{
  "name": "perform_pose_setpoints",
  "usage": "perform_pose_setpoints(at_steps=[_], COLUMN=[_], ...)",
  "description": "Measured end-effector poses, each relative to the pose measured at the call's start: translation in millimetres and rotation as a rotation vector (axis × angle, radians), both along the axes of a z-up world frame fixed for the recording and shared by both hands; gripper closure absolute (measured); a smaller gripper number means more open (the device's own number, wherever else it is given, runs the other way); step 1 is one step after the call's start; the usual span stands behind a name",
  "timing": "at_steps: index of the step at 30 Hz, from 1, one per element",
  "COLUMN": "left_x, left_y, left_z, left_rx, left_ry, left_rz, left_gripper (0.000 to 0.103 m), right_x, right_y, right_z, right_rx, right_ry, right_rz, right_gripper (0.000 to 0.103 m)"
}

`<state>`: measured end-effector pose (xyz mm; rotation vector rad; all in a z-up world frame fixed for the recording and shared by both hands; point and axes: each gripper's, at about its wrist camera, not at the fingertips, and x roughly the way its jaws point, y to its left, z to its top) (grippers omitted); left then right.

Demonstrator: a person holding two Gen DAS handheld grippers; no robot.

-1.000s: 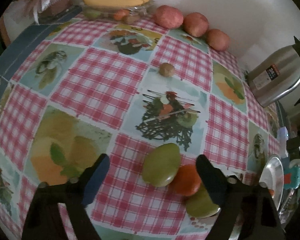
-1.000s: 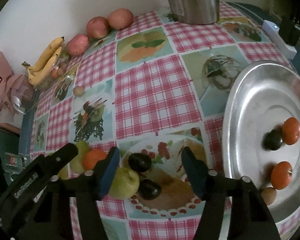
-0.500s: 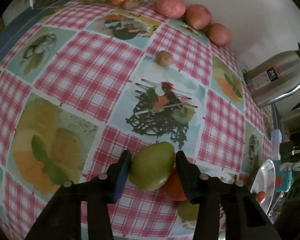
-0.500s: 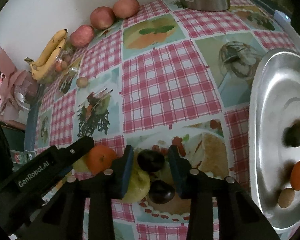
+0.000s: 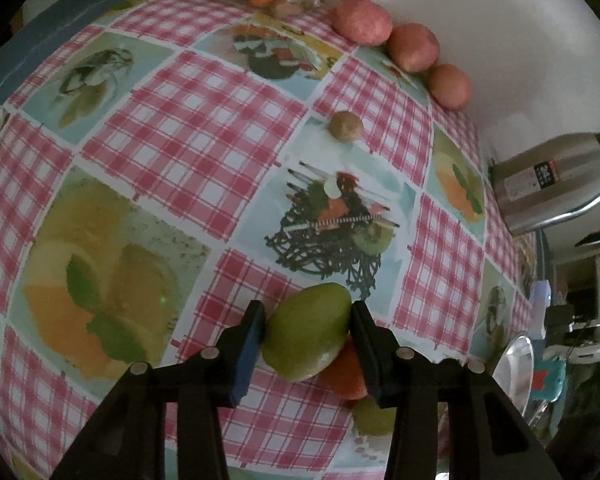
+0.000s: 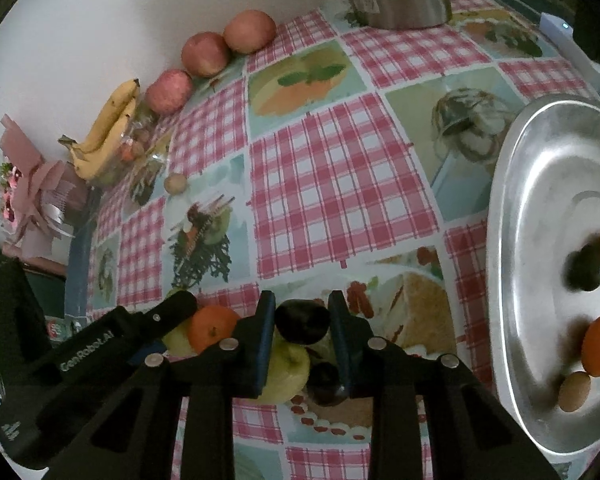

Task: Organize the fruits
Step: 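Grasp the green pear with the left tool while the right tool grasps a dark plum, then carry the green pear and dark plum over the steel plate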

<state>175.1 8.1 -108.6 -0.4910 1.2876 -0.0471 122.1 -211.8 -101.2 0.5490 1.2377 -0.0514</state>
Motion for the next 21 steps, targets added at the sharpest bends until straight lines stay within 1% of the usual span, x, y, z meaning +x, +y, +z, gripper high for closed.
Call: perform_pose_setpoints(at_steps=[5,11,15,19,21], left_x=[-3.5,-6.6,-5.2,-6.1,-7.1], left_y=[9.3,14.8,13.1,15.6,15.4], left_z=[14.0,33.0,37.4,42.0,47.6], left_rx=[-0.016,-0.026,-0.028,-0.062,-0.063], left_ry=[-0.030,-0.068,-0.081,-0.088,-0.103], left_rz=[0.019,0.033,0.034,0.045,0.045], left_gripper=[0.060,0.060,0.060,0.060,0.060], right_x=[-0.1,-3.4,-6.2,-8.0,-8.9], right_y=[-3.2,-7.2,-10.9,-14.1,-14.4], right_z=[12.8,26.3,32.6,36.4,38.5], right_rx=[-0.011,-0.017,-0.019,-0.017,-0.020], right_ry=[-0.020,-0.044,-0.055,-0.058,-0.062], right_rz=[-0.011,-0.022,-0.028,-0.036,-0.038], right_gripper=[0.075,0.075,0.075,0.075,0.075])
